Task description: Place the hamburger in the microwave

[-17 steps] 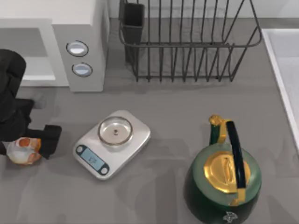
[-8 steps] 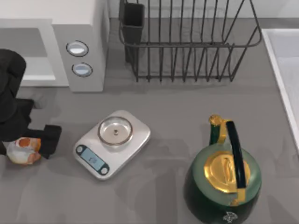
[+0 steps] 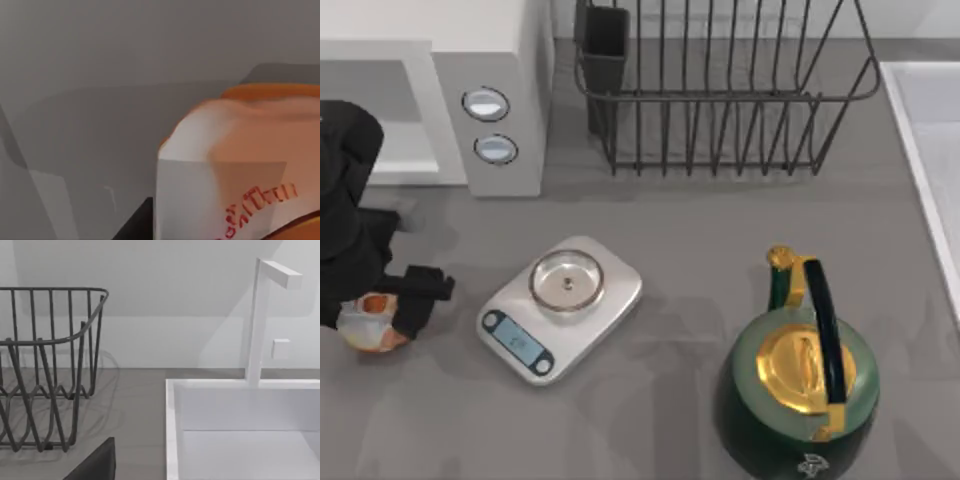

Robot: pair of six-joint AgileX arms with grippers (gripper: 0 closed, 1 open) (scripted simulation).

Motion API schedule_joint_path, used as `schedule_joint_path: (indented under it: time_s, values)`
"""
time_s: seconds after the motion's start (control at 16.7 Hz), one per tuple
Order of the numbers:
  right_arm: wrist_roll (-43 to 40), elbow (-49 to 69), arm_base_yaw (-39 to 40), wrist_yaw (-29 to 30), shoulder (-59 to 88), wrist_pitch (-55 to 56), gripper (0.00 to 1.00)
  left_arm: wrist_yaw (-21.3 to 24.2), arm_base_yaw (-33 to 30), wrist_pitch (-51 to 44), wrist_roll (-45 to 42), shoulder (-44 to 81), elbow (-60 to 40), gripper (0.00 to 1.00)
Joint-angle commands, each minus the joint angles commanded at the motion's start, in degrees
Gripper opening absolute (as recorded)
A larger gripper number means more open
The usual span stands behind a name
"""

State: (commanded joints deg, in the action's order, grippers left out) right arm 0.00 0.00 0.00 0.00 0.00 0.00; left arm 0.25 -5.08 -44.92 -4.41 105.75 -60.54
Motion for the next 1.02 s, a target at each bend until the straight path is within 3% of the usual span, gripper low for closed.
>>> schedule_joint_path:
  time_s: [0.24, 0.48, 1.02]
  values:
    - [0.00, 0.00, 0.00, 0.00, 0.00, 0.00, 1.00, 1.16, -2.38, -10.44, -0.40, -3.94, -3.03, 0.00]
    - [0.00, 0.00, 0.00, 0.00, 0.00, 0.00, 1.00, 1.40, -0.94, -19.88, 0.38, -6.35, -8.20, 0.00]
    - [0.00, 0.00, 0.00, 0.00, 0.00, 0.00, 1.00, -0.20, 1.06, -20.32, 0.78, -6.66, -13.39, 0.00]
